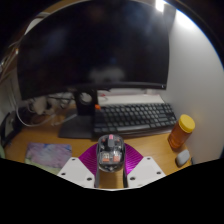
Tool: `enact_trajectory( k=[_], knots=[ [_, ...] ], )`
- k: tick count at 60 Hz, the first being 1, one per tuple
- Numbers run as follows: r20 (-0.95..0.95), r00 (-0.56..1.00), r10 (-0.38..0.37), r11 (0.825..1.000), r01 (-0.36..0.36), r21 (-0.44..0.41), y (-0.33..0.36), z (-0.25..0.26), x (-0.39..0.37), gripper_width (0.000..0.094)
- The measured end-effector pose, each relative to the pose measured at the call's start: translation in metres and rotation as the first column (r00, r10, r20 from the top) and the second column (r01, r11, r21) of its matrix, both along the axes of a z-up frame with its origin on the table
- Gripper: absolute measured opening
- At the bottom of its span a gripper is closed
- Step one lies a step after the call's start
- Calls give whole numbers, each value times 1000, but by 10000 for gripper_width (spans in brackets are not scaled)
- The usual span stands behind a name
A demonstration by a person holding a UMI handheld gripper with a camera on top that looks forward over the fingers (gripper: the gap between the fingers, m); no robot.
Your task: Arrange mouse
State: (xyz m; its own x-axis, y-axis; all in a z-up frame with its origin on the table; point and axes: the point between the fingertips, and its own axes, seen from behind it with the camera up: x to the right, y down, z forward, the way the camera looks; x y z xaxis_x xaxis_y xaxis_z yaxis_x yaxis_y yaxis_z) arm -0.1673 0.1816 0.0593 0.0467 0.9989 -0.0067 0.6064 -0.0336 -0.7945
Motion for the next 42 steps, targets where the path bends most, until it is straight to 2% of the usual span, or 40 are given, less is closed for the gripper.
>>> enact_trajectory(
  k=[3,8,14,22,26,35,42],
  knots=[
    [-11,1000,19,1000,-19,-10,-22,23,4,320],
    [-16,996,92,995,-92,-25,-76,48,12,318],
    [-20,985,174,982,-175,-77,-150,57,24,319],
    [4,963,269,960,-268,-81,-234,21,37,318],
    [32,958,286,956,-282,-83,-260,-8,43,319],
    [124,951,282,959,-282,-21,-273,-72,57,355],
    [81,948,308,949,-312,43,-272,-71,56,448]
  ],
)
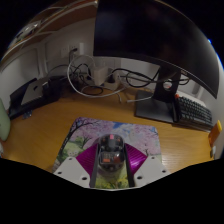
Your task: Arrange mouse
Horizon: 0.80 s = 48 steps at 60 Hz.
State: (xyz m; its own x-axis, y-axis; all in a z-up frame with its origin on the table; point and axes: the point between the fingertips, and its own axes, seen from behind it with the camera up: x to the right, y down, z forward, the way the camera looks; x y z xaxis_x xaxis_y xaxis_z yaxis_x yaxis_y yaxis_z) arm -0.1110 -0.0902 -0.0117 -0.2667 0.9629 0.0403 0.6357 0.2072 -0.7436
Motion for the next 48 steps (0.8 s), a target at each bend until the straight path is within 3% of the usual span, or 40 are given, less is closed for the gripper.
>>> enact_trajectory(
  k=[2,9,31,48],
  knots=[
    [10,1000,8,1000,-8,-1,-1,0,2,490],
    [74,997,17,999,-15,-32,1,11,12,841],
    [111,993,-34,999,33,11,96,163,138,852],
    [118,986,-117,993,116,11,170,193,229,862]
  ],
)
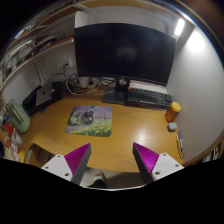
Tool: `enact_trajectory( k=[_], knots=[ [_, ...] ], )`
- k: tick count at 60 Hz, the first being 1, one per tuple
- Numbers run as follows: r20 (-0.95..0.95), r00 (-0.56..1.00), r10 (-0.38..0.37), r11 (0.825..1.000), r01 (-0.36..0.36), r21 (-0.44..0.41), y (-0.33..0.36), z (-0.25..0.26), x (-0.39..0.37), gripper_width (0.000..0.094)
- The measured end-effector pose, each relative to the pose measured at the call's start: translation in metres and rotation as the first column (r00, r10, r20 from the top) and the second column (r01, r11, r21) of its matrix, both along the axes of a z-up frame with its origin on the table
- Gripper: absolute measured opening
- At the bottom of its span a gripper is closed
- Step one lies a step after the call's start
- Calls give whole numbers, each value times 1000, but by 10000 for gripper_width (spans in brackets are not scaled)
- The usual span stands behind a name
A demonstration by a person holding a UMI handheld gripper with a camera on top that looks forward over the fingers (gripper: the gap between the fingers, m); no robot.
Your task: Arrange mouse
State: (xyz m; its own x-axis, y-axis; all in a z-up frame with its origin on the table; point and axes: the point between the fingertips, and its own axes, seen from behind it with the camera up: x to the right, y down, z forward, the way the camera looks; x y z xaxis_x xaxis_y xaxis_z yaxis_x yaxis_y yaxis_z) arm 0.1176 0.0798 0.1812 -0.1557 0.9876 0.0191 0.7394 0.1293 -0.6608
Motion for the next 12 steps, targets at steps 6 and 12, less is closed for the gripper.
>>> enact_trajectory(
  k=[6,12],
  knots=[
    [-19,1000,-21,1000,21,19,19,3,12,863],
    [-32,999,-28,1000,29,8,27,6,22,859]
  ],
)
